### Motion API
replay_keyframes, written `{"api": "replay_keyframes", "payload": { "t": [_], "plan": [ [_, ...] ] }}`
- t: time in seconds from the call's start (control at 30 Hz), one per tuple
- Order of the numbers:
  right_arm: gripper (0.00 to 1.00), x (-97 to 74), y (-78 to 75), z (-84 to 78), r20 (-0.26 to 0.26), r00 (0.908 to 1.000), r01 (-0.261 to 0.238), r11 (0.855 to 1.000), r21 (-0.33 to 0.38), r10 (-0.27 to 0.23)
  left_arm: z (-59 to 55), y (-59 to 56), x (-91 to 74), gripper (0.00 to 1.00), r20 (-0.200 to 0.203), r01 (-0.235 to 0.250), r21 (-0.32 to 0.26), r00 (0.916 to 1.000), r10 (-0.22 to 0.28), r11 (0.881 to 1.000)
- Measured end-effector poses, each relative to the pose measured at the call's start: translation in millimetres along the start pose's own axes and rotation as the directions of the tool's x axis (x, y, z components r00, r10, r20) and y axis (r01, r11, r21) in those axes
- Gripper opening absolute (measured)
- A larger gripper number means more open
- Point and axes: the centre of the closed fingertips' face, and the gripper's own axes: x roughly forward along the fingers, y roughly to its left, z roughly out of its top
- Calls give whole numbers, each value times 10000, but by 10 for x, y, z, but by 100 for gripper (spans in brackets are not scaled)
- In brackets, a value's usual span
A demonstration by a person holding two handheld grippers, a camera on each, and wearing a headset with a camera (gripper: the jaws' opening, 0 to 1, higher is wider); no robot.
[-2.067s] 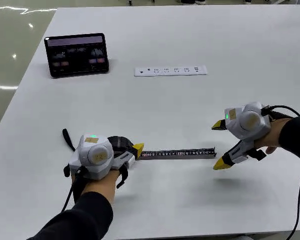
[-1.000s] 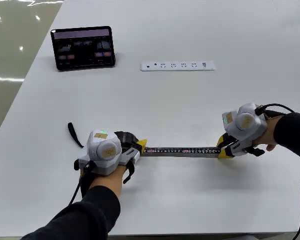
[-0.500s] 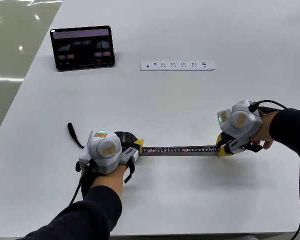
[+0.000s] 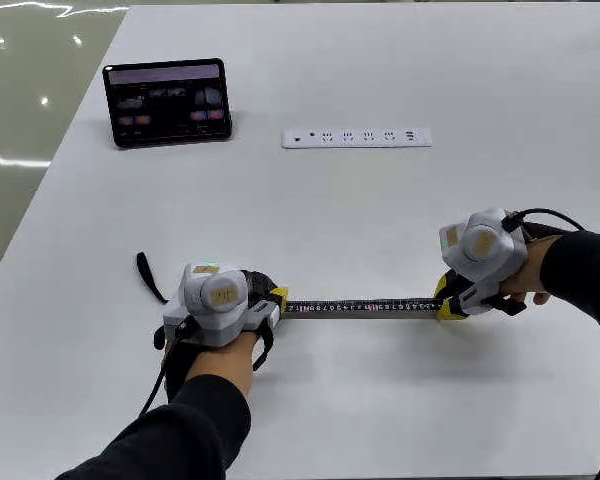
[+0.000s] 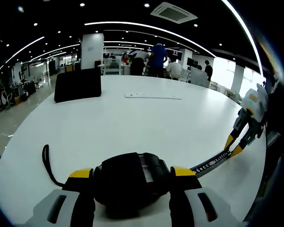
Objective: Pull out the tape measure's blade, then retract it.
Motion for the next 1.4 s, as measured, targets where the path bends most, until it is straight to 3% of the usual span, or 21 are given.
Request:
{"api": "replay_keyframes", "payload": {
  "t": [0.07,0.73,1.4],
  "plan": [
    [11,7,-10,4,-86,10000,17,10000,24,-16,-12,-2,4,59,-145,-29,158,9999,31,9999],
    [10,-47,27,81,42,9999,151,9999,-16,-151,-5,6,-3,58,-177,189,84,9997,-187,9998],
    [11,20,33,192,152,9999,47,9999,-95,-46,-9,-2,3,58,-258,315,45,9992,-314,9995]
  ]
}}
